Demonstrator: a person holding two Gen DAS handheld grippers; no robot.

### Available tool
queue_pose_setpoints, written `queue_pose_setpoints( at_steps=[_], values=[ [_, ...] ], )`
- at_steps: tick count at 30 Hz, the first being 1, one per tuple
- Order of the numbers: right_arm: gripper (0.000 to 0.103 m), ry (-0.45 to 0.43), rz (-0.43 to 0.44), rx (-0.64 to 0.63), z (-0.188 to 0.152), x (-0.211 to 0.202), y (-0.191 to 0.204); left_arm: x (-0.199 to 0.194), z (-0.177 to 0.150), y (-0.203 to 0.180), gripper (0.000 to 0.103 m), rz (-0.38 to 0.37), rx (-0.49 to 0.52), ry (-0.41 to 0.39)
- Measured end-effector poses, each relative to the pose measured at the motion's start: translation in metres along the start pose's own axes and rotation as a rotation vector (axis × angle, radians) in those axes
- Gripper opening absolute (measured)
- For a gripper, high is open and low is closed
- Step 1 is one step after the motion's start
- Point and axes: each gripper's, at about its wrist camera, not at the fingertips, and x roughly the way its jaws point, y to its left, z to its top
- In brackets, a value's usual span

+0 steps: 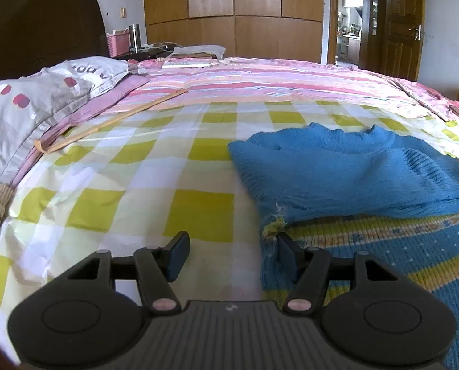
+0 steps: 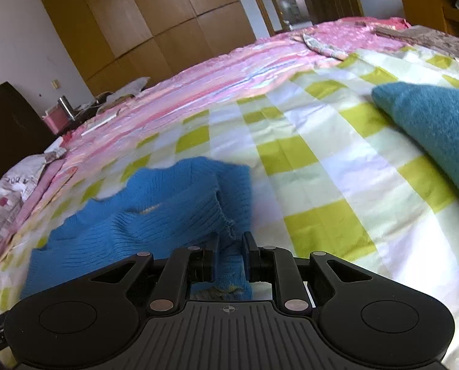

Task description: Fold small clothes

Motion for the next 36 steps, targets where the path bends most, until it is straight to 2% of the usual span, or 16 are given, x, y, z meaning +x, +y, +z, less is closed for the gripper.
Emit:
queue_pose_setpoints(
  at_steps=[11, 17, 21, 24, 28, 36],
  values=[
    [0.018, 0.011, 0.034, -0.033, -0.005, -0.018, 0.005, -0.024, -0.014, 0.004, 0.066, -0.024, 0.004, 0.006],
    [0.018, 0.001, 0.072, -0.062, -0.014, -0.028, 0.017, -0.035, -0.003, -0.014, 0.066, -0.054, 0.073, -0.071],
    [0.018, 0.011, 0.098, -0.035, -0.023, -0.031, 0.014, -0.036, 0.010, -0.047, 0.067, -0.110, 0.153, -0.126],
    [0.018, 0.010, 0.088, -0.039, -0.029, -0.035, 0.008, -0.032, 0.017, -0.070, 0.067, -0.152, 0.193, -0.134],
    [0.018, 0.003, 0.112, 0.030, -0.034, -0.043, -0.010, -0.027, 0.021, -0.108, 0.067, -0.197, 0.292, -0.162],
    [0.018, -0.033, 0.138, 0.094, -0.047, -0.059, -0.034, -0.010, 0.031, -0.201, 0.067, -0.338, 0.435, -0.199]
  ],
)
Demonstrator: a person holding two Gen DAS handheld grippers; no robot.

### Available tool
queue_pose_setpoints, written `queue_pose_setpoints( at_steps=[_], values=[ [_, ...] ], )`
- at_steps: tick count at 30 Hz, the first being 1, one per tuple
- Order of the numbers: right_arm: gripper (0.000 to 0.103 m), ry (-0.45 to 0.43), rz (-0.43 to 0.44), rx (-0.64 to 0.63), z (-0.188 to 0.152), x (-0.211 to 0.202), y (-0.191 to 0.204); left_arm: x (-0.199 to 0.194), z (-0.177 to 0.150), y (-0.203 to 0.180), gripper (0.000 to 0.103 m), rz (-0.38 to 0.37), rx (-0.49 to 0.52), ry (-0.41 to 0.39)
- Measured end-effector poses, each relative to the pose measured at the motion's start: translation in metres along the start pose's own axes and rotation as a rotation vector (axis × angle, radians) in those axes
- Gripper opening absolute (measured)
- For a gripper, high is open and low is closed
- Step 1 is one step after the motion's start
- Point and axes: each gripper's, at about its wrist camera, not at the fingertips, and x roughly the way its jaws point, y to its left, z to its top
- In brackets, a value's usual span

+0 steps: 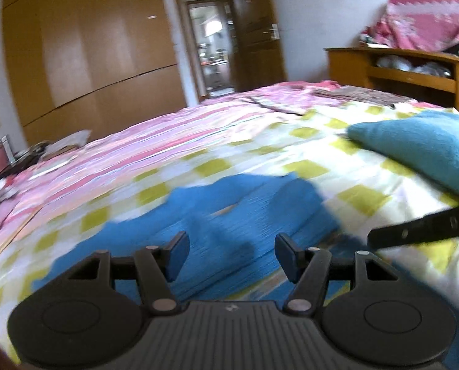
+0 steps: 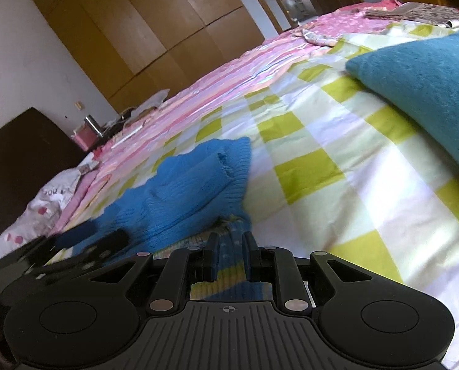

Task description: Fold small clothes

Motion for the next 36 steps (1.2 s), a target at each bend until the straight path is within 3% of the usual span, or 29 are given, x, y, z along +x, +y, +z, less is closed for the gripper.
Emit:
queue_pose_setpoints(
  at_steps=[4, 13, 14, 15, 16, 17, 18, 26, 31, 36],
  values=[
    [0.018, -0.017, 0.004, 0.009, 0.000, -0.006, -0.011, 0.031, 0.009, -0.026, 0.067, -0.023, 0.036, 0.017],
    [0.018, -0.030, 0.038, 0.062, -0.001, -0.011, -0.026, 0.054, 0.010, -0.056, 0.066, 0.046, 0.185, 0.001],
    [0.018, -0.031, 0.040, 0.062, -0.001, -0.011, -0.025, 0.055, 0.011, -0.056, 0.061, 0.055, 0.182, -0.002],
    [0.018, -0.032, 0.042, 0.062, -0.002, -0.011, -0.025, 0.055, 0.012, -0.054, 0.049, 0.062, 0.168, -0.002],
    [0.018, -0.032, 0.044, 0.061, -0.002, -0.011, -0.024, 0.055, 0.014, -0.051, 0.042, 0.064, 0.146, 0.003],
    [0.018, -0.033, 0.045, 0.058, -0.002, -0.011, -0.022, 0.058, 0.016, -0.046, 0.025, 0.063, 0.115, 0.009],
    [0.018, -0.036, 0.044, 0.051, -0.002, -0.012, -0.021, 0.057, 0.018, -0.038, 0.018, 0.053, 0.060, 0.016],
    [0.018, -0.043, 0.054, -0.062, 0.004, -0.010, 0.005, 0.017, 0.025, 0.066, 0.017, 0.007, -0.394, 0.001],
    [0.018, -0.006, 0.101, -0.181, 0.006, 0.009, 0.043, -0.043, 0.005, 0.152, 0.016, 0.077, -0.629, -0.059],
    [0.018, 0.066, 0.159, -0.338, -0.005, 0.034, 0.102, -0.111, -0.035, 0.225, 0.016, 0.202, -0.783, -0.127]
  ],
)
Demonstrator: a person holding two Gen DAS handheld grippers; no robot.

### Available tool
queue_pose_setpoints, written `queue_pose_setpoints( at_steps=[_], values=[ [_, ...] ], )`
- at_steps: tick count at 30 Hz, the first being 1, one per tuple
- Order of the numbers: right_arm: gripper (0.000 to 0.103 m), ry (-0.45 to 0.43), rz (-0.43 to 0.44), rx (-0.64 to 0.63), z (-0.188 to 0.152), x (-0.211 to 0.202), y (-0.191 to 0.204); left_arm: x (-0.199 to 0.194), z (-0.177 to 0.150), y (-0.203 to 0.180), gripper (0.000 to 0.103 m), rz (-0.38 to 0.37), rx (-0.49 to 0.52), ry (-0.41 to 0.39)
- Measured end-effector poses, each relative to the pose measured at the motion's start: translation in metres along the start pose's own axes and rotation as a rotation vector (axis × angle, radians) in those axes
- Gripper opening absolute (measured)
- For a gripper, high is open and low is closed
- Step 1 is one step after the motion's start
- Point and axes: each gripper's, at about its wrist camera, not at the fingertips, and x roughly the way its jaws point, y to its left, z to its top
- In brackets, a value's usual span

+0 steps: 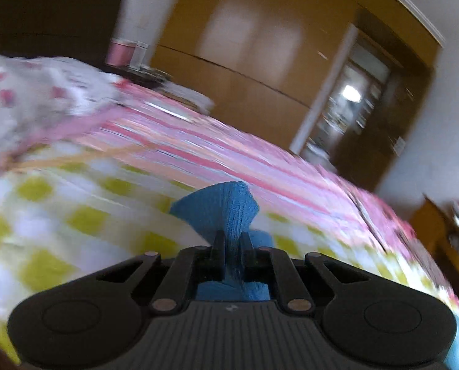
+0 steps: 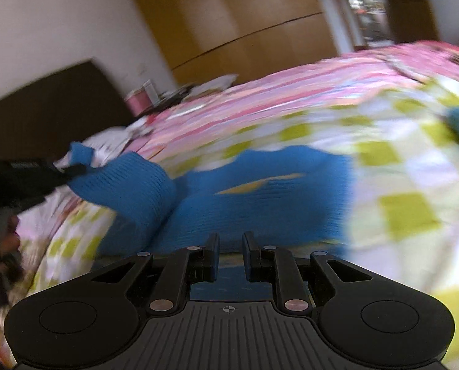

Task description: Fold small clothes

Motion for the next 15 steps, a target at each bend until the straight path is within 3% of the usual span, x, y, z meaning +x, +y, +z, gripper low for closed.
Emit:
queue_pose_setpoints(
  at_steps=[5, 13, 15],
  values=[
    [0.018, 0.057, 0.036, -0.199, -0.001, 0.038, 0.061, -0.036, 0.020, 0.064, 0.016, 0.087, -0.084, -0.099],
    [0.023, 0.106, 0.052, -0.388, -0.010, 0.085, 0.120, -0.055, 0.039, 0.119, 0.016, 0.113, -0.152, -0.186],
    [0.030, 0.109, 0.049, -0.457, -0.014, 0.097, 0.134, -0.054, 0.041, 0.126, 0.016, 0.107, -0.163, -0.185]
  ],
)
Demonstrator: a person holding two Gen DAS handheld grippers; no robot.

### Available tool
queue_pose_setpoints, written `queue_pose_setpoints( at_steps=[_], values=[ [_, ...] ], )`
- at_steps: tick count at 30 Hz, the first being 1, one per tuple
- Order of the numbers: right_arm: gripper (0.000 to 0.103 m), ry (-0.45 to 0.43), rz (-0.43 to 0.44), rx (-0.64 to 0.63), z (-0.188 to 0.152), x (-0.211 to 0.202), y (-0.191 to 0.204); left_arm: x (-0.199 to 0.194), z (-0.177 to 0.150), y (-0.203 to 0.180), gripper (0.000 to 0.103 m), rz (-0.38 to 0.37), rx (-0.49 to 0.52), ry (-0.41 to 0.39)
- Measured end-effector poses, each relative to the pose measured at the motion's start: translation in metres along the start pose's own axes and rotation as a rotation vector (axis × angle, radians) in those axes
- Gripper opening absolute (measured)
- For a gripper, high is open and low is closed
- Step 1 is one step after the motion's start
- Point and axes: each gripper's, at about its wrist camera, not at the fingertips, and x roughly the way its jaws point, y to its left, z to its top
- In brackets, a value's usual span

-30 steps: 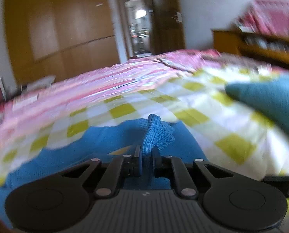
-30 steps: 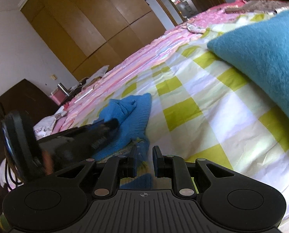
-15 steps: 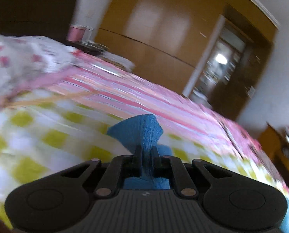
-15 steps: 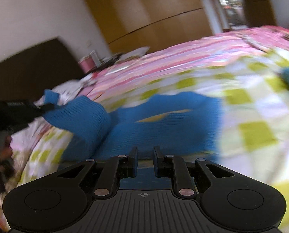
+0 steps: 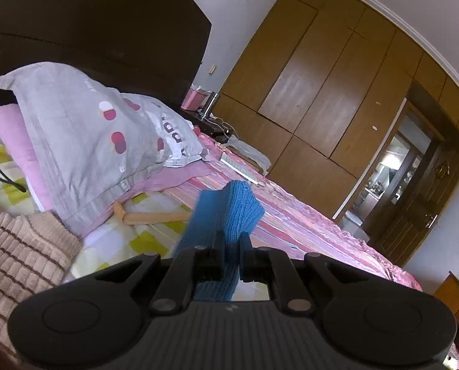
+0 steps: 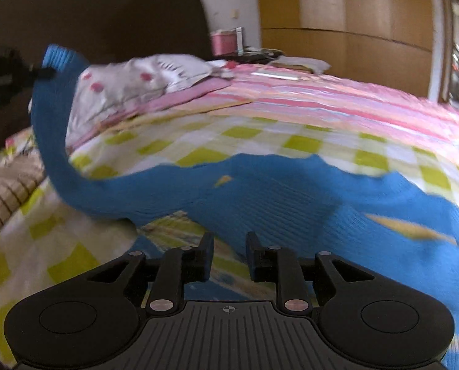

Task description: Fold small clothes

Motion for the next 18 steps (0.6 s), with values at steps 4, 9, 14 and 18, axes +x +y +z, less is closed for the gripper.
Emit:
queue_pose_setpoints(
  at_steps=[4, 9, 14, 18],
  values=[
    [0.035, 0.009, -0.024, -0.127, 0.007, 0.023, 0.020, 0.002, -0.002, 0.001, 0.016, -0.022, 0.002, 0.014],
    [0.023, 0.020, -0.065, -0.126, 0.011, 0.038, 0.023, 0.004, -0.003, -0.004, 0.016, -0.055, 0.000, 0.026],
    [0.005, -0.014, -0.038, -0.103, 0.013, 0.029, 0.029, 0.005, -0.006, -0.023, 0.016, -0.100, 0.023, 0.045],
    [0.002, -0.016, -0.015, -0.140, 0.009, 0.029, 0.039, 0.006, -0.009, -0.043, 0.016, -0.133, 0.053, 0.059]
  ],
)
